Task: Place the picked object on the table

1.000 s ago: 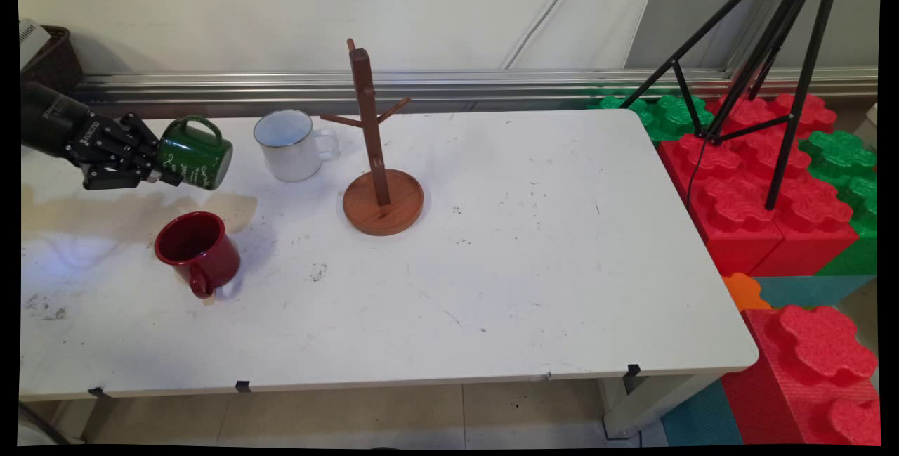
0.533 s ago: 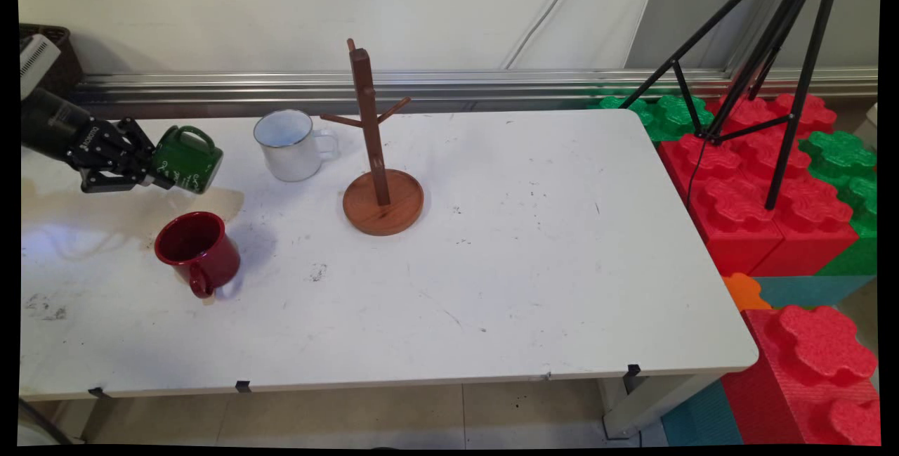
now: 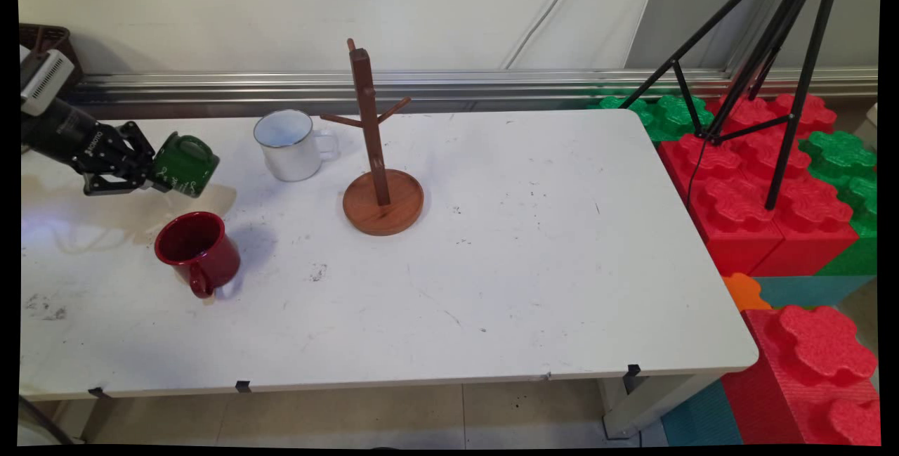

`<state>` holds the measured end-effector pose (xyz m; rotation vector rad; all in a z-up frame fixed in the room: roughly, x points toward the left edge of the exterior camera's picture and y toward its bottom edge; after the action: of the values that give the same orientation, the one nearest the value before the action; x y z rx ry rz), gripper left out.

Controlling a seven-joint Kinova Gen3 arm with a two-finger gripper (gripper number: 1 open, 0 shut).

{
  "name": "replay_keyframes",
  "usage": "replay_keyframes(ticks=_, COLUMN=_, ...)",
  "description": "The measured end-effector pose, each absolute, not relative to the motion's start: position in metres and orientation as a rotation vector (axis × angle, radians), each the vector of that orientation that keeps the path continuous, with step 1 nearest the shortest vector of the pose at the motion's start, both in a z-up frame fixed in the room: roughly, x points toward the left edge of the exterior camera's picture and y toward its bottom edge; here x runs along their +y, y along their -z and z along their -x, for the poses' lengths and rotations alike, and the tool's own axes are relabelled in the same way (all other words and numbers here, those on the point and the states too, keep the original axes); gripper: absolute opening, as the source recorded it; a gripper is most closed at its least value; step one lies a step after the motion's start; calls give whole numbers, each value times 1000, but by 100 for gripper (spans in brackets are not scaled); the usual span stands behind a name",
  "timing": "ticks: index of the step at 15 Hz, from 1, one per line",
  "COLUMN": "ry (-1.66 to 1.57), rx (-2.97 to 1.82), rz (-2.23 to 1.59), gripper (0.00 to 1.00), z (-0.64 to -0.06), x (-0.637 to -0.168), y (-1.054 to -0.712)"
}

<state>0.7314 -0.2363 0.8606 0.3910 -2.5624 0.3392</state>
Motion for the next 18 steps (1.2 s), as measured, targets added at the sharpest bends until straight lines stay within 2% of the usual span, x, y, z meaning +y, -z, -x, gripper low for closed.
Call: replay_keyframes(ticks=18, ry=-336, rx=-2754, rz=-241, gripper=0, z=-714, x=-254, y=-826)
